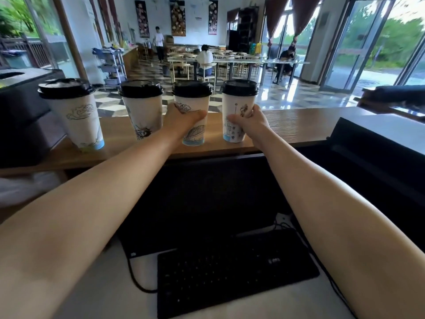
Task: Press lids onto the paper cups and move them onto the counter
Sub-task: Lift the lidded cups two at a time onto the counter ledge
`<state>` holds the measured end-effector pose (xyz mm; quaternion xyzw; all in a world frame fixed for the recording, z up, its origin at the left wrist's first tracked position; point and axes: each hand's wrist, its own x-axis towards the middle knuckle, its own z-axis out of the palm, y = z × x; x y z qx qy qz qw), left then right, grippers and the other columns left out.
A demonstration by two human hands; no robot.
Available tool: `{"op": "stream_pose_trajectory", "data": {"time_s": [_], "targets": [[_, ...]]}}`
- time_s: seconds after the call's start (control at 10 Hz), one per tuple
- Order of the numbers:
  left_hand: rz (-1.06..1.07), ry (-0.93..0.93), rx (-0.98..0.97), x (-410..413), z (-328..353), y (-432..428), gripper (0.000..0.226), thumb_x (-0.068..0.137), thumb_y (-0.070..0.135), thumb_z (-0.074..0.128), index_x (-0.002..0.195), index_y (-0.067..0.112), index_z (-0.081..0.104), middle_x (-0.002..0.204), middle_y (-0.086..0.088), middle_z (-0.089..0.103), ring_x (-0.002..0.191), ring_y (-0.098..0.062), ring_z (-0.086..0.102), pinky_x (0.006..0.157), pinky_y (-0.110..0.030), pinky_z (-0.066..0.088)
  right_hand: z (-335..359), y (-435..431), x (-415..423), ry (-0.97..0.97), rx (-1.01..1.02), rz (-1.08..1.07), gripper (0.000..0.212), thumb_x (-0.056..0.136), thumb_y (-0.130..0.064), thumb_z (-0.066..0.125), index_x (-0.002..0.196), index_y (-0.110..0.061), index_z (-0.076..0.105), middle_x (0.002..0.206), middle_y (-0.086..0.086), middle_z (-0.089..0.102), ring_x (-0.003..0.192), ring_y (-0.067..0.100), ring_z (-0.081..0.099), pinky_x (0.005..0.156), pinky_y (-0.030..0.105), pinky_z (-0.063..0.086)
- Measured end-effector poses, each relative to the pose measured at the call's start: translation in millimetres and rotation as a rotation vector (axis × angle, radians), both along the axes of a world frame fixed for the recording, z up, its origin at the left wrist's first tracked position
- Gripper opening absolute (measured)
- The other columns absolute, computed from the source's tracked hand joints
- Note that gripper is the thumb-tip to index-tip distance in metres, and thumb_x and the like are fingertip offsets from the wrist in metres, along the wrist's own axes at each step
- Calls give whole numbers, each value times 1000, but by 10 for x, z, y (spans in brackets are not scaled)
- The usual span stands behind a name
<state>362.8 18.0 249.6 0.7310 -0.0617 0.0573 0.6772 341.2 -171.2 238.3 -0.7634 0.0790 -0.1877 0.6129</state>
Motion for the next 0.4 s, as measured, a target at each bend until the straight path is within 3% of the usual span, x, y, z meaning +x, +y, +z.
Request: {"op": "stream_pose_trajectory", "data": {"time_s": [0.2, 0.3, 0.4], "targets": [[21, -59, 130, 18, -51, -27, 69, 80, 29, 71, 131, 5, 31, 131, -8, 51, 121, -23, 51, 100, -36, 44, -96, -48, -10, -10, -23, -6, 58, 75, -30, 76, 123, -13, 48, 117, 0, 62, 103, 19, 60, 80, 30, 50], [72, -34, 237, -6, -96, -69, 71, 83, 36, 67, 135, 5, 29, 136, -7, 50, 125, -23, 49, 96, -30, 40, -140, -19, -19, 34, -94, -44, 61, 74, -40, 74, 122, -12, 50, 119, 3, 62, 106, 20, 60, 90, 36, 52], [113, 40, 349, -33, -129, -72, 60, 87, 37, 60, 134, 7, 40, 134, -7, 54, 122, -25, 52, 93, -30, 42, -64, -46, -159, 98, -209, -42, 68, 76, -45, 71, 128, -9, 46, 124, 6, 60, 110, 23, 59, 94, 38, 50]]}}
